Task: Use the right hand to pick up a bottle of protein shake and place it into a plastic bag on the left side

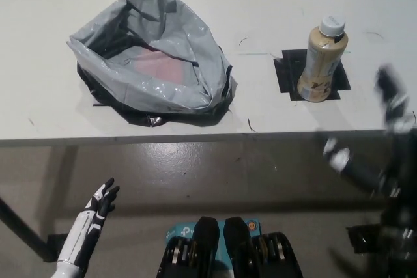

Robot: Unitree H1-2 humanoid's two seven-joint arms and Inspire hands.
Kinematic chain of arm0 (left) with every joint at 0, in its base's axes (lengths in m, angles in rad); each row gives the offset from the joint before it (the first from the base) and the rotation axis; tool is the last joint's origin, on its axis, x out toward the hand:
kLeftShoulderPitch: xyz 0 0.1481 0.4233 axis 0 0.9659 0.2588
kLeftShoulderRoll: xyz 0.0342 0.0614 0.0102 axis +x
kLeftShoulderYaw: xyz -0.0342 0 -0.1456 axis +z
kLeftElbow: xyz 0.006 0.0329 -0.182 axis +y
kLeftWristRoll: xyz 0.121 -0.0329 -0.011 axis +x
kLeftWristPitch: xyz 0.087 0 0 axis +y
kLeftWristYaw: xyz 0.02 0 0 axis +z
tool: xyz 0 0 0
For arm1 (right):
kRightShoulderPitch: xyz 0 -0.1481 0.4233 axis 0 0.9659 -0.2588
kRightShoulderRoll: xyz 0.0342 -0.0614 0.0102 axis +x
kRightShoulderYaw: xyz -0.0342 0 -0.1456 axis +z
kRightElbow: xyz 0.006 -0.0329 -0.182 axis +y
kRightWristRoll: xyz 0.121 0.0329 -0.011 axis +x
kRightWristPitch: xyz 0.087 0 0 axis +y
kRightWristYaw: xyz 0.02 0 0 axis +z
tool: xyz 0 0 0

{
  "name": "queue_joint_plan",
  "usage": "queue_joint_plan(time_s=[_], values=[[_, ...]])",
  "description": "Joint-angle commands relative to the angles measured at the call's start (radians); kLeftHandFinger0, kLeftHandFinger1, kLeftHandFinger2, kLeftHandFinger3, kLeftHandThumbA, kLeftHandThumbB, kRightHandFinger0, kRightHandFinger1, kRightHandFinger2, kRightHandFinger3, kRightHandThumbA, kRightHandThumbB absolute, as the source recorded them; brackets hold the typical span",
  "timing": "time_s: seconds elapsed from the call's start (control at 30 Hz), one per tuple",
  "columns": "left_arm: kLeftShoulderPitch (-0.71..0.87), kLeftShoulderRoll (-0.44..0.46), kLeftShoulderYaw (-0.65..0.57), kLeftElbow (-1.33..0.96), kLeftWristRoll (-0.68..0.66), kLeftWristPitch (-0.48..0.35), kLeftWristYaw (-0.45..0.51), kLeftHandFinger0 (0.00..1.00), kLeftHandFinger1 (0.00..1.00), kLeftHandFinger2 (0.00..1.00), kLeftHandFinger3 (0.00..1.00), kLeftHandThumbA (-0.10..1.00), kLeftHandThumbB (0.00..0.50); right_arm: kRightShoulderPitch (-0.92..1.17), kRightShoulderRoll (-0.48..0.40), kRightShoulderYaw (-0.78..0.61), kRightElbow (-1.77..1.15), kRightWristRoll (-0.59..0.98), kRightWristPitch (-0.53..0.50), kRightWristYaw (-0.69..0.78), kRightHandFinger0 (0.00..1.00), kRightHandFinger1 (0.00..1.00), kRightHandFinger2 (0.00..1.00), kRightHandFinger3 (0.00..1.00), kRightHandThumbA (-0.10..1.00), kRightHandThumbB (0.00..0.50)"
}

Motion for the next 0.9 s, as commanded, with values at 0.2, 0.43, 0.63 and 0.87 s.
queue_joint_plan(time_s=[0.2, 0.43, 0.63, 0.87], values=[[0.010, 0.011, 0.003, -0.030, 0.011, -0.049, -0.007, 1.00, 1.00, 1.00, 1.00, 1.00, 0.239, -0.209, 0.030, -0.066, 0.095, -0.036, 0.149, -0.057, 1.00, 1.00, 1.00, 1.00, 0.92, 0.287], [0.018, 0.010, 0.001, -0.033, 0.003, -0.053, -0.015, 1.00, 1.00, 1.00, 1.00, 1.00, 0.231, -0.300, 0.009, -0.090, 0.244, 0.008, 0.159, -0.050, 1.00, 1.00, 1.00, 1.00, 0.97, 0.315], [0.018, 0.001, -0.005, -0.011, 0.015, -0.077, -0.008, 1.00, 1.00, 1.00, 1.00, 1.00, 0.246, -0.414, -0.040, -0.097, 0.408, -0.018, 0.214, -0.056, 1.00, 1.00, 1.00, 1.00, 0.98, 0.301], [0.011, 0.002, -0.007, -0.014, 0.015, -0.073, -0.014, 1.00, 1.00, 1.00, 1.00, 1.00, 0.242, -0.542, -0.088, -0.133, 0.633, 0.022, 0.196, -0.092, 1.00, 1.00, 1.00, 1.00, 1.00, 0.359]])
